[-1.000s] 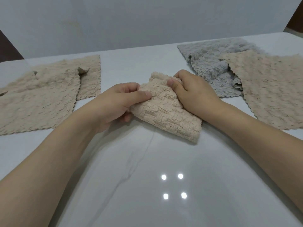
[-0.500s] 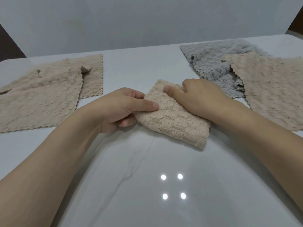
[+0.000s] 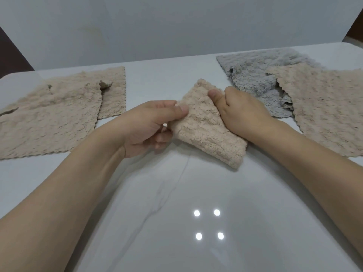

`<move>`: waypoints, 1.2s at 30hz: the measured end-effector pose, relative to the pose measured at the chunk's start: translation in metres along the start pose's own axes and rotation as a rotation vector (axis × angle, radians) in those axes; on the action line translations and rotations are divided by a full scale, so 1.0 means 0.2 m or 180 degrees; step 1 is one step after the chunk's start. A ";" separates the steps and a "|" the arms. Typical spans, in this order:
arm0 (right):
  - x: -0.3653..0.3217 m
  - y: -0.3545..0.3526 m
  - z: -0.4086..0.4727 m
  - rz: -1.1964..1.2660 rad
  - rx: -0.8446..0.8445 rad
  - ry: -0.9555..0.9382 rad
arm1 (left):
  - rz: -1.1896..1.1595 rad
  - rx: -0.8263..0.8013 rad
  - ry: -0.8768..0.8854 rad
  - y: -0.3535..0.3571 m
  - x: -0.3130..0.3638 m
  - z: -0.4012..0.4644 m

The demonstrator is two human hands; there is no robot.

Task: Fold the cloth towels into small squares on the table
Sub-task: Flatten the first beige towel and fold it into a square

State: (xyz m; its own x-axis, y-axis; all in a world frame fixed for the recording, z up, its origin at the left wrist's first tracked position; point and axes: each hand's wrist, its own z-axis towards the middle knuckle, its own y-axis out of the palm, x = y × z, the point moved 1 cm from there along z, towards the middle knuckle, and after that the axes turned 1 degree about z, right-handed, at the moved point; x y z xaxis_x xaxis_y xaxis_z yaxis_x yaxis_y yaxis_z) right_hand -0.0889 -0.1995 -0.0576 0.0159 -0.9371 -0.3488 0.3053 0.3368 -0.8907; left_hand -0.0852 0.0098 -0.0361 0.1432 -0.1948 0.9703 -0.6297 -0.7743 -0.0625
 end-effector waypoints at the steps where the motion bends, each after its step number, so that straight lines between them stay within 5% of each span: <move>1: 0.00 0.00 0.00 -0.0014 0.0008 -0.0017 | -0.0073 -0.0004 0.0113 0.00 0.00 0.00; 6: 0.01 0.03 0.01 -0.0198 0.0064 -0.0090 | -0.0053 -0.0089 0.0106 0.02 0.00 0.00; 16: 0.02 0.03 0.03 -0.0429 0.0139 -0.0052 | 0.1120 0.1482 0.0238 -0.05 -0.05 0.04; 23: 0.04 0.01 0.04 -0.0318 -0.0400 -0.0031 | 0.2934 0.2055 0.0703 -0.01 -0.10 0.08; 26: 0.04 0.03 0.03 -0.0369 -0.0280 -0.0007 | 0.4053 0.2353 0.1587 0.04 -0.08 0.05; 29: 0.03 0.03 0.03 -0.0369 -0.0113 0.0044 | 0.3668 0.1414 0.2399 0.15 -0.01 0.00; 31: 0.03 0.04 0.03 -0.0362 -0.0125 0.0097 | 0.3746 0.0895 0.2354 0.23 -0.02 -0.02; 36: 0.03 0.04 0.03 -0.0351 -0.0152 0.0118 | 0.4272 0.1116 0.2124 0.27 -0.08 0.01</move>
State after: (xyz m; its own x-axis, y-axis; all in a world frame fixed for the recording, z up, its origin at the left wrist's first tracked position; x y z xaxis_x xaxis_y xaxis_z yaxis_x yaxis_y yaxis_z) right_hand -0.0815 -0.2023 -0.0647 -0.0509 -0.9649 -0.2577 0.2575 0.2366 -0.9369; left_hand -0.1194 -0.0294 -0.0552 -0.7812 -0.6198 0.0751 0.2079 -0.3717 -0.9048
